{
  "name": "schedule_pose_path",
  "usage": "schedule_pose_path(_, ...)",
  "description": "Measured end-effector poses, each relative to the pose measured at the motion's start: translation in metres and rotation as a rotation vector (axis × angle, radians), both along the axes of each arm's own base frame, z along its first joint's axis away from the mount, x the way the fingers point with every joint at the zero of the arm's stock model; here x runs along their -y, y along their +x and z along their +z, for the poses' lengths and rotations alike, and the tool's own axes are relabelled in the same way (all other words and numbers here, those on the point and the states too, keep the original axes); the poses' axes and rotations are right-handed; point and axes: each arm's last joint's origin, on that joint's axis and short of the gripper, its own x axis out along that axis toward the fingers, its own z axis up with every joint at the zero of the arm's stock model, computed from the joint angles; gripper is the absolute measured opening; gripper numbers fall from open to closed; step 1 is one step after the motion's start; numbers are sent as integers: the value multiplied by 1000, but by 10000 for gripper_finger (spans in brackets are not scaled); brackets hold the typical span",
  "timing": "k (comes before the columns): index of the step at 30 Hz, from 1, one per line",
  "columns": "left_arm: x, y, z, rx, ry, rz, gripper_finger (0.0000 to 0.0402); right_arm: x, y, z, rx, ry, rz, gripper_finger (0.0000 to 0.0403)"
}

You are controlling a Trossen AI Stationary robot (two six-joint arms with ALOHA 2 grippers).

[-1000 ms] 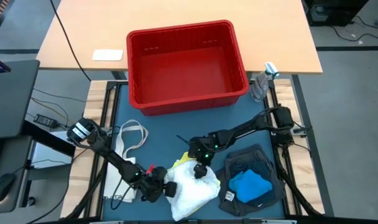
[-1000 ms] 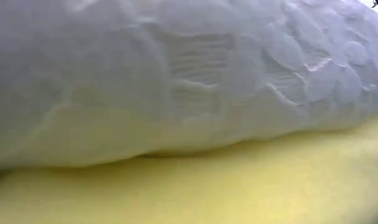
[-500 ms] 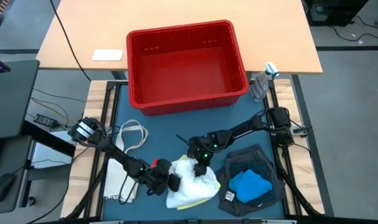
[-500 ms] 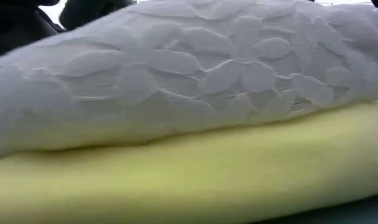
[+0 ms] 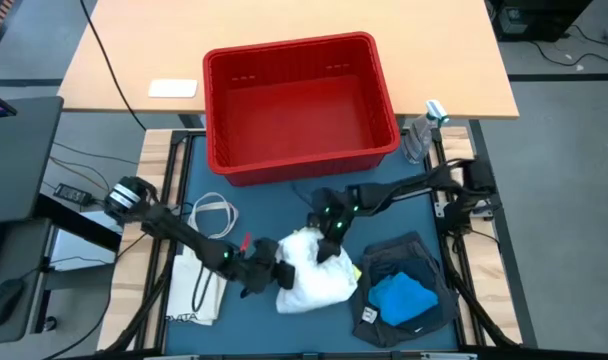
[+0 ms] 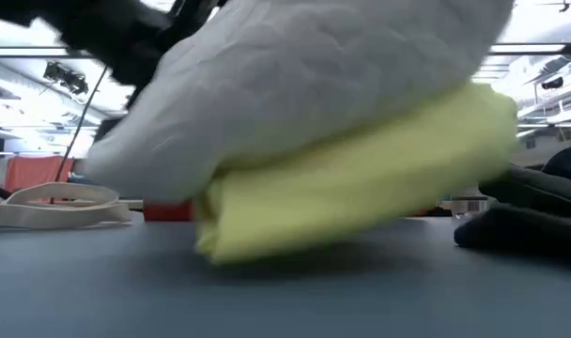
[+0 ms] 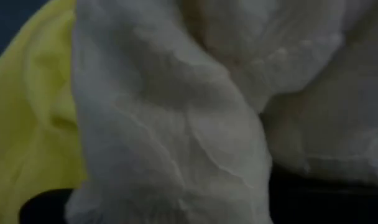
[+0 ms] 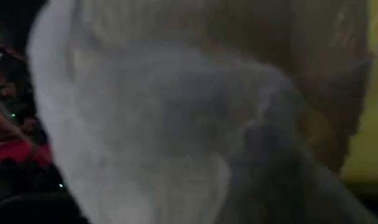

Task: Fold Laundry from Bin
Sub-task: Put the stacked folded shirts into the laundry bin

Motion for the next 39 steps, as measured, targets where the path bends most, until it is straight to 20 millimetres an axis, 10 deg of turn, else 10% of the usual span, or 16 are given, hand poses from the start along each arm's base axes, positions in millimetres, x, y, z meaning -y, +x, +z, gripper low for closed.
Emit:
schedule_pose_path(18,-112,-9,142,321,221,157,48,111,-65,113,294,50,-255,104)
schedule_pose_path(29,-233,-18,202,167,407,199,48,203,-68,160,452,-21,-505,104)
schedule_pose_path(39,-336,-59,202,55,427,309,49,311,-48,157,478,-104,-699,104)
